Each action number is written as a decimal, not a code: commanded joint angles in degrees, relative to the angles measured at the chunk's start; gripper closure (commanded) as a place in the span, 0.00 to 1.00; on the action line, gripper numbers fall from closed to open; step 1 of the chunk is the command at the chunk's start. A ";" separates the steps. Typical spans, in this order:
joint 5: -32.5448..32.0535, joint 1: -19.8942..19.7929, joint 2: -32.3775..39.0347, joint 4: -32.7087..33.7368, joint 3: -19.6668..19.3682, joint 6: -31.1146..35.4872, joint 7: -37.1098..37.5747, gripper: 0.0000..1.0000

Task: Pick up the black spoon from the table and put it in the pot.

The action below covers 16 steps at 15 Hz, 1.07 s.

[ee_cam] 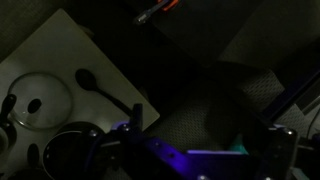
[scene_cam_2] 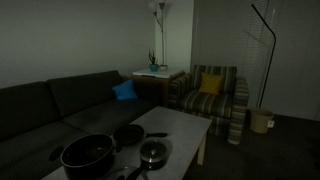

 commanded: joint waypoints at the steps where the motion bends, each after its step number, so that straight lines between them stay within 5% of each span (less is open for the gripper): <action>1: 0.06 -0.12 0.43 0.25 0.09 -0.16 -0.21 0.00; 8: 0.37 -0.45 -0.46 -0.02 -1.37 -0.93 -1.70 0.00; 16: -4.81 -2.66 3.13 3.51 -10.60 -1.58 -20.64 0.00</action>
